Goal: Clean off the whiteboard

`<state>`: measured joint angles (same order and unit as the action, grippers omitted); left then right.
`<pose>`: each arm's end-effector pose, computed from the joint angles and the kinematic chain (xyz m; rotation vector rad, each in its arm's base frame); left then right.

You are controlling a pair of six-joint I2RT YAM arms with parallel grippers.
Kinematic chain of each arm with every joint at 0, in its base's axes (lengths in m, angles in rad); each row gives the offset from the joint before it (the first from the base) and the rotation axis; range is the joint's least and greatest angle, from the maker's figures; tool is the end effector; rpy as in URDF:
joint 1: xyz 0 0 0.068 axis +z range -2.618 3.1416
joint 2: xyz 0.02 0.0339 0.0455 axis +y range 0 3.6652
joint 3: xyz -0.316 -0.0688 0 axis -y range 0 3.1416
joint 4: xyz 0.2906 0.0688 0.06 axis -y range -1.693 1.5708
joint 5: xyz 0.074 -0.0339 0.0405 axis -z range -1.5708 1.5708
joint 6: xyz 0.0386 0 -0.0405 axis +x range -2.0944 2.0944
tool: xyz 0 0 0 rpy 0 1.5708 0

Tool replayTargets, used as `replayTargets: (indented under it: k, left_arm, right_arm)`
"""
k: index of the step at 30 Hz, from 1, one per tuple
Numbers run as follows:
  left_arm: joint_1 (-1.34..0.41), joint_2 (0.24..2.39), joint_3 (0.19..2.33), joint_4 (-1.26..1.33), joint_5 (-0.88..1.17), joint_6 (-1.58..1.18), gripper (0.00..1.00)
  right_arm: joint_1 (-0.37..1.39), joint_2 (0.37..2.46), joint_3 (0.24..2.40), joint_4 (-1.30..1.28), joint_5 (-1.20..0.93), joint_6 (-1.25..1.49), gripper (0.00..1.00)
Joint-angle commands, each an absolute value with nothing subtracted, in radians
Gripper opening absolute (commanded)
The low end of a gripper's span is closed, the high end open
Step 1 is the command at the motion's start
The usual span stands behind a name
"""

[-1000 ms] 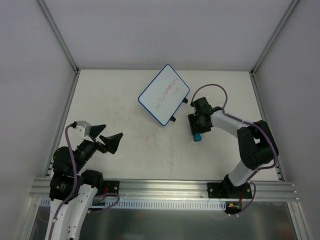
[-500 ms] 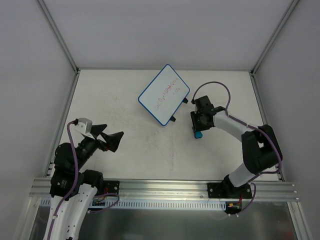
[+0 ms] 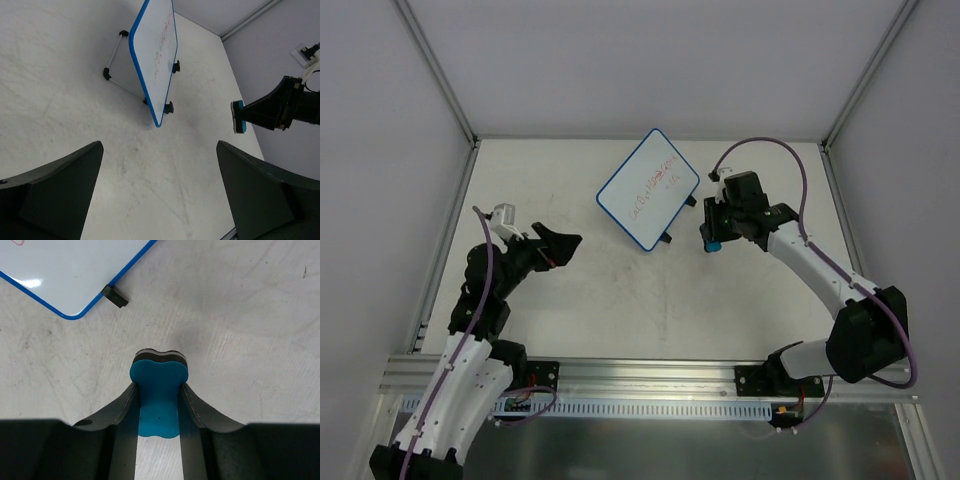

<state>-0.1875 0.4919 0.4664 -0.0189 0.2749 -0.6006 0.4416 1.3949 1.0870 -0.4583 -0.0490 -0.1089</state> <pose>0.1401 -0.0372 0.3104 -0.1257 1.6732 -0.8233 0.3074 0.1474 0.3157 -0.6613 2.2515 0.2220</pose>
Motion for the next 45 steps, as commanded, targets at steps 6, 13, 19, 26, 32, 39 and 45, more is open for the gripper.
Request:
replayTargets:
  k: [6,13,19,26,32,39,45]
  left_arm:
    - [-0.175,0.715,0.380,0.504,0.281,-0.802,0.99]
    - [-0.173,0.975,0.383,0.800,0.316,-0.815,0.99]
    - [-0.169,1.170,0.432,0.943,0.353,-0.836,0.99]
    - [-0.170,1.299,0.491,1.041,0.379,-0.825,0.98]
    - [-0.172,1.408,0.555,1.112,0.394,-0.850,0.92]
    - [-0.196,1.494,0.614,1.089,0.361,-0.835,0.91]
    - [-0.224,1.578,0.638,1.101,0.334,-0.833,0.86]
  right_arm:
    - [0.433,1.342,1.190,-0.497,-0.143,-0.117,0.18]
    - [0.433,1.361,1.269,-0.486,-0.210,-0.101,0.16]
    - [0.433,1.376,1.319,-0.472,-0.232,-0.095,0.16]
    - [0.445,1.417,1.356,-0.457,-0.253,-0.101,0.15]
    - [0.453,1.440,1.364,-0.422,-0.264,-0.084,0.15]
    - [0.460,1.463,1.384,-0.400,-0.271,-0.077,0.15]
    - [0.462,1.489,1.393,-0.380,-0.278,-0.075,0.14]
